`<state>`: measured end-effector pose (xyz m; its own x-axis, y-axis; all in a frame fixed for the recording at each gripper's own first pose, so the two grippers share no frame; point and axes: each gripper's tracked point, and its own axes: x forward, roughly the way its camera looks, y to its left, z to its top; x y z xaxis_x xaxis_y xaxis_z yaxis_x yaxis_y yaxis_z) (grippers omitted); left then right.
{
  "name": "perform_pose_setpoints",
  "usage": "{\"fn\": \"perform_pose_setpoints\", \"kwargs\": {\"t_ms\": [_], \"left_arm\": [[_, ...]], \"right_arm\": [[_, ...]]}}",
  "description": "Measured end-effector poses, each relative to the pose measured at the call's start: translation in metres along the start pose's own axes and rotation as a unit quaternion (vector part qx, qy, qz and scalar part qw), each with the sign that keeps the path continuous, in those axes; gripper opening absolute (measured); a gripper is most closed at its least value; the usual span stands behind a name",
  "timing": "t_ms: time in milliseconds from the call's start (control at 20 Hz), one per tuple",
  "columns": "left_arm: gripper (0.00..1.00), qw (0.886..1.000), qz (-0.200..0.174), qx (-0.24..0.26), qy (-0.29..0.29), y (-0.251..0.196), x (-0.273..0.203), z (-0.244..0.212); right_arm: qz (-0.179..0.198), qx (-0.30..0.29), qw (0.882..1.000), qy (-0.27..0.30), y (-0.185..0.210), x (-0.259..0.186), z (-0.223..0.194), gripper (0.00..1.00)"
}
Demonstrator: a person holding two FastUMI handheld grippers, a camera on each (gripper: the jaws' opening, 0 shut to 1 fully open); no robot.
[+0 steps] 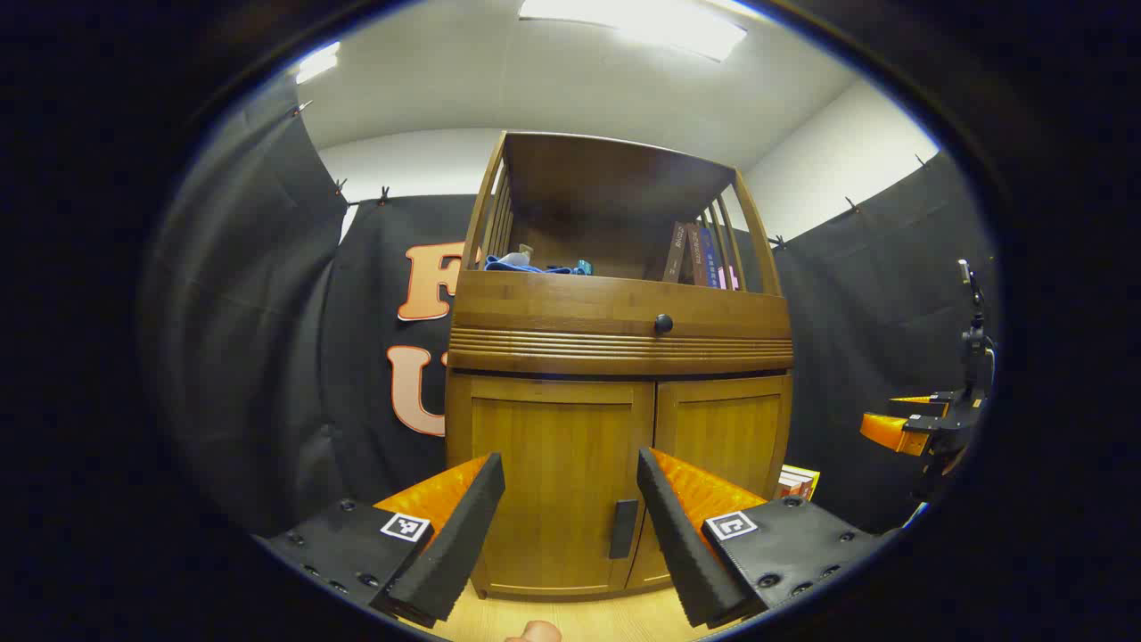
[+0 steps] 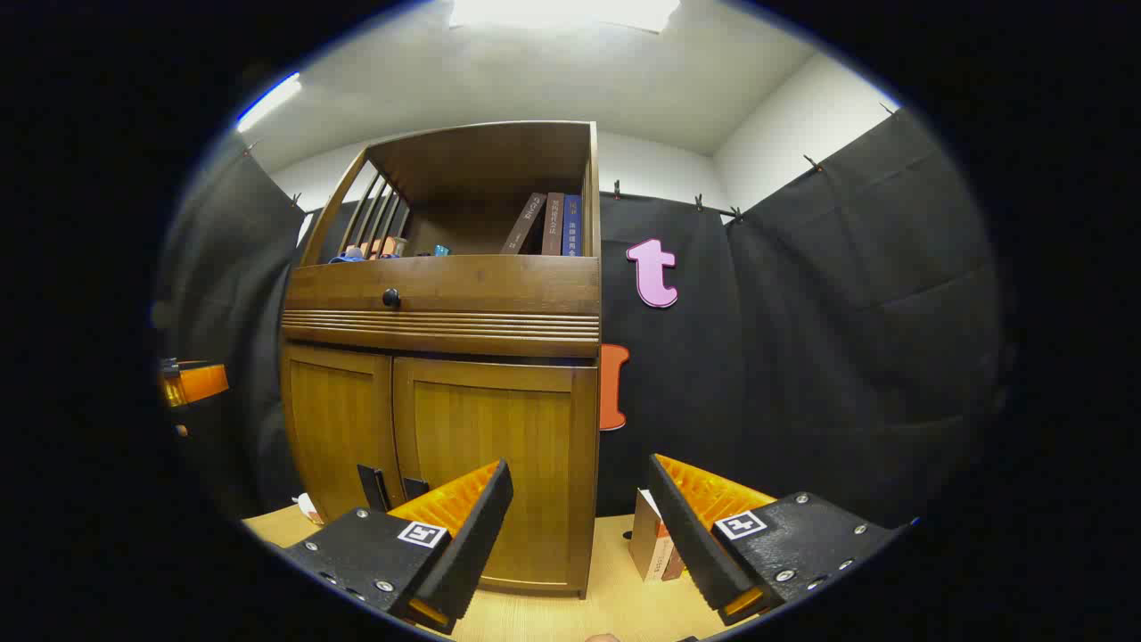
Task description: Open the right door of the double-door shoe cabinet with the right hand, and open the left door with the left hand.
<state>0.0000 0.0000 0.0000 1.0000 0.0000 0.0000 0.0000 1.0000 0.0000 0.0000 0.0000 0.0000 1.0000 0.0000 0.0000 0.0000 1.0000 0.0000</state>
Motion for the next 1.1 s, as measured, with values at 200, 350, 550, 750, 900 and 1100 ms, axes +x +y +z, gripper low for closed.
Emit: {"fn": "perform_pose_setpoints", "kwargs": {"t_ms": [200,350,550,750,900,1100], "left_arm": [[0.98,1.000,0.015,-0.001,0.011,0.012,-0.005,-0.007],[0.94,1.000,0.026,0.000,0.009,0.020,-0.010,-0.006],[0.96,1.000,0.026,-0.002,0.003,0.019,-0.016,-0.002],[0.96,1.000,0.020,0.000,0.005,0.017,-0.023,-0.004],[0.99,1.000,0.024,0.004,0.007,0.021,-0.025,-0.004],[0.97,1.000,0.023,-0.001,0.012,0.021,-0.029,-0.010]], "right_arm": [[0.012,0.006,1.000,-0.001,0.009,-0.004,0.001,0.94],[0.017,0.010,1.000,-0.001,0.012,-0.007,0.001,0.94],[0.018,0.010,1.000,-0.001,0.016,-0.011,-0.001,0.94],[0.021,0.011,1.000,0.001,0.020,-0.015,-0.004,0.94],[0.023,0.014,1.000,0.000,0.023,-0.019,-0.003,0.94],[0.026,0.012,1.000,-0.001,0.031,-0.022,-0.009,0.94]]}}
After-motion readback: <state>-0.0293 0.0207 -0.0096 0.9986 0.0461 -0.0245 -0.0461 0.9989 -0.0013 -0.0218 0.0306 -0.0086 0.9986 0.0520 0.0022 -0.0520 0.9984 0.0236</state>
